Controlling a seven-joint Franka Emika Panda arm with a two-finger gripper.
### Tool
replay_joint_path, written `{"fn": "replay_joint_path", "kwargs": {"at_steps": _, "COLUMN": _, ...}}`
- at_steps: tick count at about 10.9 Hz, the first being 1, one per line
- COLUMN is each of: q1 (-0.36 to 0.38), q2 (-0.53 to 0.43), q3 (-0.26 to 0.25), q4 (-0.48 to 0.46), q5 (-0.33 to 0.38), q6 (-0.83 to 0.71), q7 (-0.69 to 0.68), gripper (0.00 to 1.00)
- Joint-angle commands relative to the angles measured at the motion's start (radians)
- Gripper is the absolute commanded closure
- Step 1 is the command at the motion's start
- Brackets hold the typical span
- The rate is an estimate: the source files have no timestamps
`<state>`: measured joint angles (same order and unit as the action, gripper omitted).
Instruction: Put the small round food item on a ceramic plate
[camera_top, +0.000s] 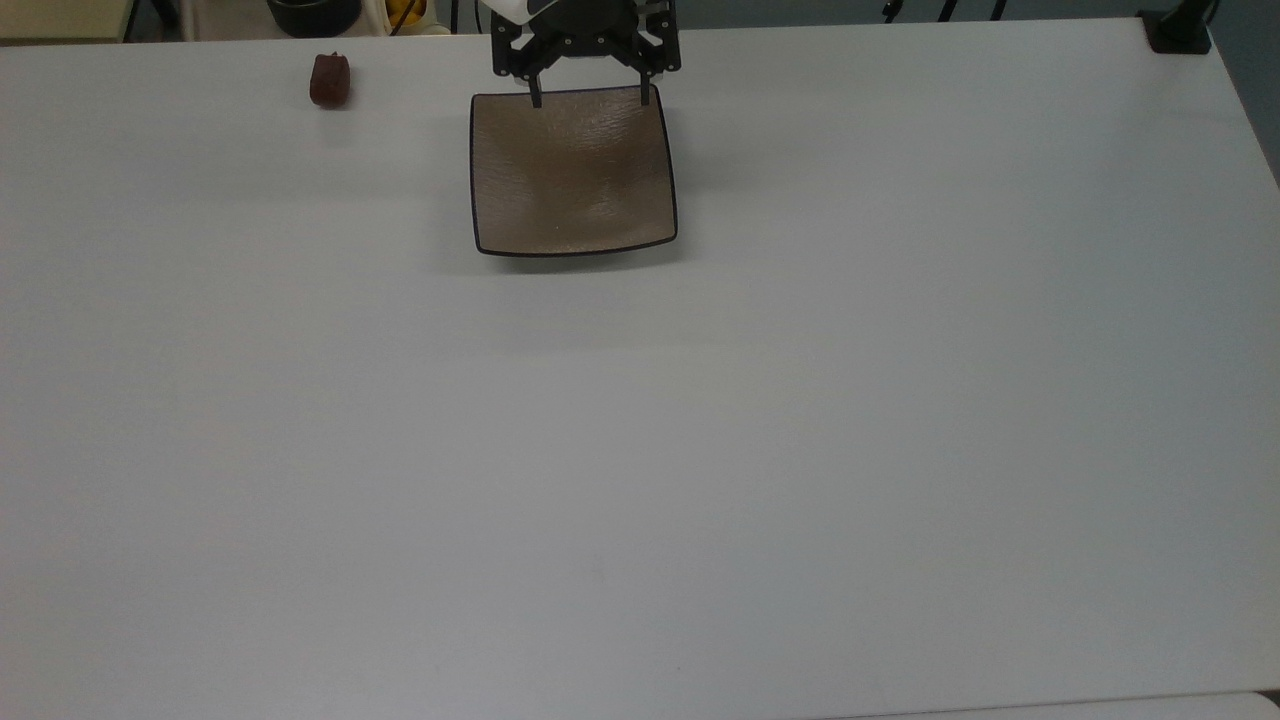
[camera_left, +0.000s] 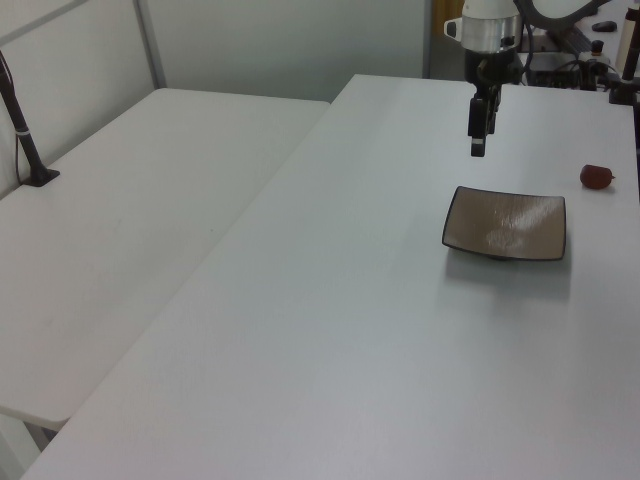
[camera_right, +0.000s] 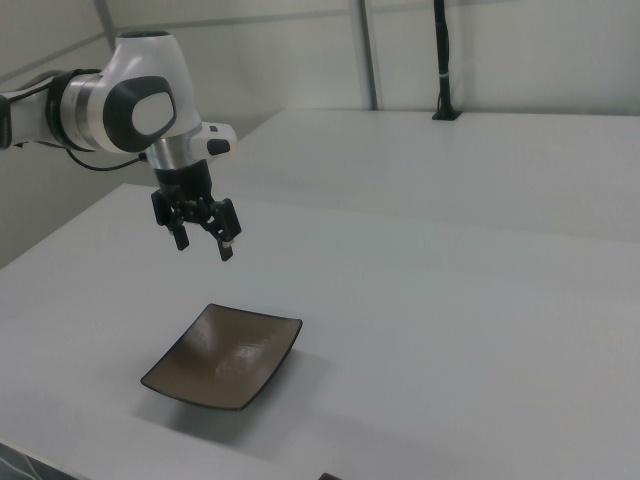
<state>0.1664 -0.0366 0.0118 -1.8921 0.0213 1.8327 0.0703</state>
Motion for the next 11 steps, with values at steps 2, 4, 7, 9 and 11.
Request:
{"fn": "replay_joint_path", "kwargs": {"at_steps": 2, "q1": 0.015, "q2": -0.008, "q3": -0.021, "q4": -0.004, "q5": -0.006, "q6": 0.057, "q7": 0.0, "gripper": 0.0}}
{"fn": "replay_joint_path", "kwargs": {"at_steps": 4, "q1": 0.013, "q2": -0.009, "q3": -0.021, "q4": -0.004, "q5": -0.006, "q6": 0.056, "q7": -0.001, "gripper": 0.0}}
{"fn": "replay_joint_path", "kwargs": {"at_steps": 7, "q1": 0.015, "q2": -0.008, "q3": -0.021, "q4": -0.004, "q5": -0.006, "q6": 0.056, "q7": -0.003, "gripper": 0.0}}
{"fn": "replay_joint_path", "kwargs": {"at_steps": 9, "q1": 0.01, "q2": -0.012, "q3": -0.021, "q4": -0.004, "q5": -0.006, "q6": 0.054, "q7": -0.007, "gripper": 0.0}}
{"fn": "replay_joint_path", "kwargs": {"at_steps": 11, "q1": 0.004, "q2": -0.034, "q3": -0.021, "q4": -0.016, "q5": -0.009, "q6": 0.043, "q7": -0.012, "gripper": 0.0}}
